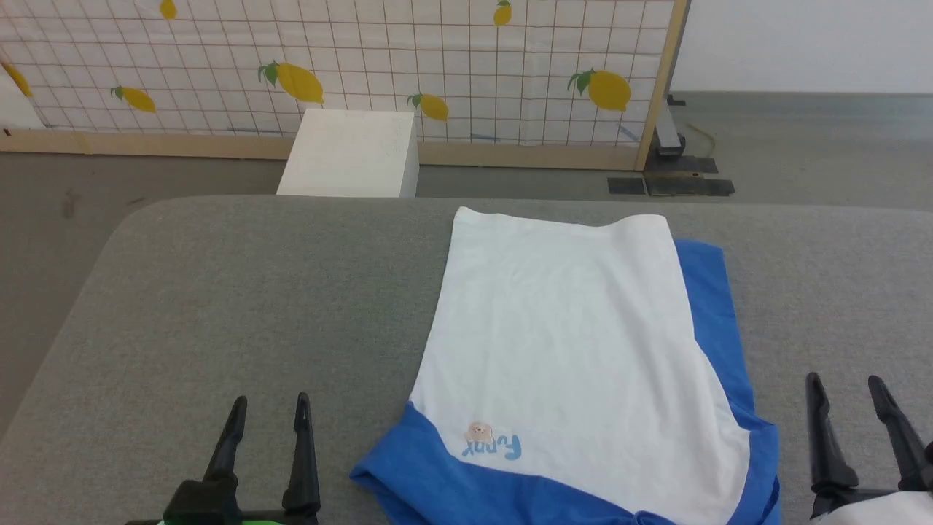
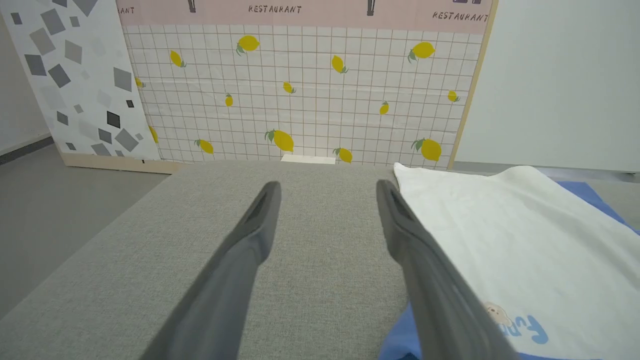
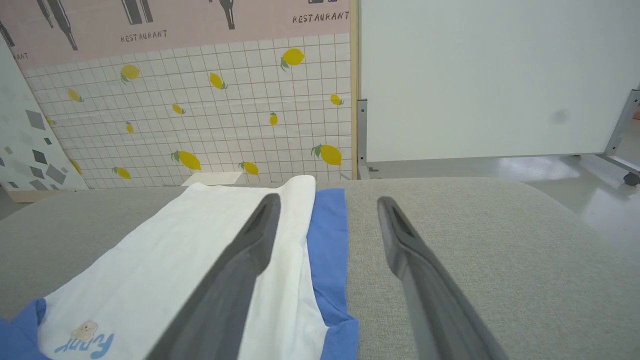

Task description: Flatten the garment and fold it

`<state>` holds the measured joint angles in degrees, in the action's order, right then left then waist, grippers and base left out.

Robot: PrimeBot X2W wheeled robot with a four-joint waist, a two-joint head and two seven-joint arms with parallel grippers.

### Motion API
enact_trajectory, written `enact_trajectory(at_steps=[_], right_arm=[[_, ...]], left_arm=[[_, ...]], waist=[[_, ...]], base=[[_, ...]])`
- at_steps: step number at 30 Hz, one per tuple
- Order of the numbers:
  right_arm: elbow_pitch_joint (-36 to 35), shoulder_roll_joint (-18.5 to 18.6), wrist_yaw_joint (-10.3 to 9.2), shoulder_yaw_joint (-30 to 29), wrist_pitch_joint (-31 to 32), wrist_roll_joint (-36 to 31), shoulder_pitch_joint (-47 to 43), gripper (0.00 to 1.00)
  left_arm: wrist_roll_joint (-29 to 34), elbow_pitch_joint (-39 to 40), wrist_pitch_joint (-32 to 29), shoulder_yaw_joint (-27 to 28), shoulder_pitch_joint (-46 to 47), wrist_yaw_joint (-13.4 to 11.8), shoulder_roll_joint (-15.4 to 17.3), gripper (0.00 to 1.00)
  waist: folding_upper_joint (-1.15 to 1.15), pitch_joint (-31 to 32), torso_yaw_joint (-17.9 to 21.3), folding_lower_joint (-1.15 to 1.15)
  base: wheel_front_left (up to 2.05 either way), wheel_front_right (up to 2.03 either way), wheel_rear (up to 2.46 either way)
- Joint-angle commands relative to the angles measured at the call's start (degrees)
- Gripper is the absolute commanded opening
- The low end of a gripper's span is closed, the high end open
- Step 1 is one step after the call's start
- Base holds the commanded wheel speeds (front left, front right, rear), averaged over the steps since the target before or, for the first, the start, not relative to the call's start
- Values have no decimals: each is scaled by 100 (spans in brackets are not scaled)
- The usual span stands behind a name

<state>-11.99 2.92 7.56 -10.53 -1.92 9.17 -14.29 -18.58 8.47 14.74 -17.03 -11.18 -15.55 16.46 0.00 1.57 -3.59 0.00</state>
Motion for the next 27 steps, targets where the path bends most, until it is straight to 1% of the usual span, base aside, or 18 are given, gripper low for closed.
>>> enact_trajectory(at_steps=[1, 4, 9, 10, 12, 14, 18, 23, 24, 27], right_arm=[[-10, -4, -8, -40, 49, 132, 129, 100], [-6, -4, -8, -126, 183, 418, 453, 100], [-151, 0, -8, -227, 690, 59, 1395, 100], [-173, 49, -8, -232, 830, -39, 1567, 100], [-198, 204, -8, -281, 1111, -113, 1996, 100], [-134, 445, -8, -290, 1494, -127, 2401, 100], [78, 898, -8, -268, 2163, 127, 3269, 100], [531, 1419, -8, -183, 2880, 393, 4258, 100], [667, 1506, -8, -129, 3067, 459, 4409, 100], [1067, 1543, -8, -229, 3601, 676, 4777, 100]], left_arm=[[96, 34, 25, 71, -50, 80, -36, 100], [108, 50, 26, 160, 0, 212, -112, 100], [188, 82, 26, 229, 224, 419, -300, 100], [214, 83, 26, 234, 272, 449, -328, 100], [273, 94, 26, 248, 395, 517, -392, 100], [328, 126, 26, 275, 515, 570, -465, 100], [450, 198, 26, 334, 764, 680, -588, 100], [599, 250, 26, 371, 1056, 815, -744, 100], [623, 252, 26, 374, 1109, 844, -783, 100], [675, 240, 26, 380, 1227, 917, -868, 100]], waist=[[0, -80, 30, 0], [0, -255, 62, 0], [0, -701, 52, 0], [0, -797, 40, 0], [0, -1018, 10, 0], [0, -1248, -26, 0], [0, -1677, -109, 0], [0, -2122, -230, 0], [0, -2204, -255, 0], [0, -2426, -319, 0]], base=[[0, 0, 0], [0, 0, 0], [0, 0, 0], [0, 0, 0], [0, 0, 0], [0, 0, 0], [0, 0, 0], [0, 0, 0], [0, 0, 0], [0, 0, 0]])
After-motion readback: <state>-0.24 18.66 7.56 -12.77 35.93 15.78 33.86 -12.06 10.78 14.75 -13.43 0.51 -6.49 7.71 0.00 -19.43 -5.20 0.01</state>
